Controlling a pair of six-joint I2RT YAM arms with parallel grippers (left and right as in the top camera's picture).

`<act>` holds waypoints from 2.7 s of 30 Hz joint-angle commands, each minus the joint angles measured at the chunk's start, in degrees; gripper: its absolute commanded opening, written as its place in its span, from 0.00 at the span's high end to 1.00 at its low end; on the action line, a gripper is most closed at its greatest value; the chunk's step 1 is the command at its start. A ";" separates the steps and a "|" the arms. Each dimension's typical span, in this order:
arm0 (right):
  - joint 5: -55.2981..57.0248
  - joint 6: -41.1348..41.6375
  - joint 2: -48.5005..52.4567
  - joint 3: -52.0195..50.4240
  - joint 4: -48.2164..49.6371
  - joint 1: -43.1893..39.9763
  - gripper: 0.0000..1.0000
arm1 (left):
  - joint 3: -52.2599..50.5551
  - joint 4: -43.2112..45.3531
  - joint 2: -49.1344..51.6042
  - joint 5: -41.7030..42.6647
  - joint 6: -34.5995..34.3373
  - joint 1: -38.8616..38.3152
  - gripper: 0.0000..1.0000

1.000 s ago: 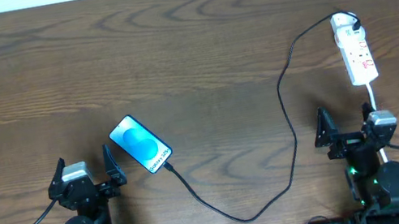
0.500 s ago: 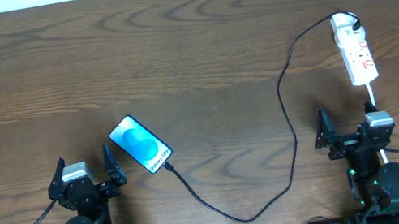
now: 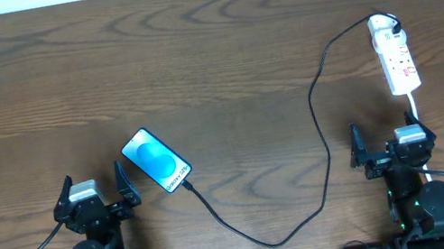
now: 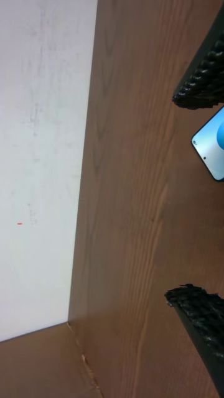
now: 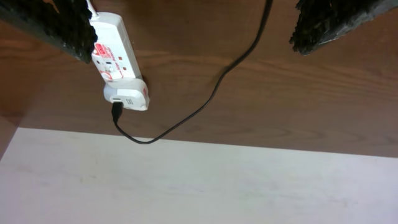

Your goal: Plug charger to phone and switch on socket

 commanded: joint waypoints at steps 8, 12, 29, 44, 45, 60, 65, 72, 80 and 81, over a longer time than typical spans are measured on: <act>1.09 1.11 -0.44 -0.09 -0.37 0.26 0.01 | -0.68 -2.29 -0.37 1.20 0.20 0.24 0.08; 1.07 1.11 -0.44 -0.09 -0.28 0.17 0.01 | -0.68 -2.29 -0.37 1.20 0.20 0.24 0.08; 1.07 1.11 -0.42 -0.09 -0.28 0.20 0.01 | -0.68 -2.29 -0.37 1.20 0.20 0.24 0.08; 1.07 1.11 -0.42 -0.09 -0.28 0.20 0.01 | -0.68 -2.34 -0.26 0.79 0.22 -2.78 0.07; 1.07 1.11 -0.44 -0.09 -0.28 0.17 0.01 | -0.68 -2.34 -0.26 0.79 0.22 -2.78 0.08; 1.07 1.11 -0.42 -0.09 -0.26 0.20 0.01 | -0.68 -2.34 -0.26 0.79 0.20 -2.78 0.07; 1.07 1.11 -0.42 -0.09 -0.26 0.20 0.01 | -0.68 -2.34 -0.26 0.79 0.20 -2.78 0.08; 1.07 1.11 -0.44 -0.09 -0.28 0.20 0.01 | -0.68 -2.34 -0.26 0.79 0.22 -2.78 0.08; 1.07 1.11 -0.44 -0.09 -0.28 0.17 0.01 | -0.68 -2.36 -0.26 0.79 0.22 -2.78 0.08; 1.07 1.11 -0.44 -0.09 -0.26 0.17 0.01 | -0.68 -2.34 -0.26 0.79 0.22 -2.78 0.08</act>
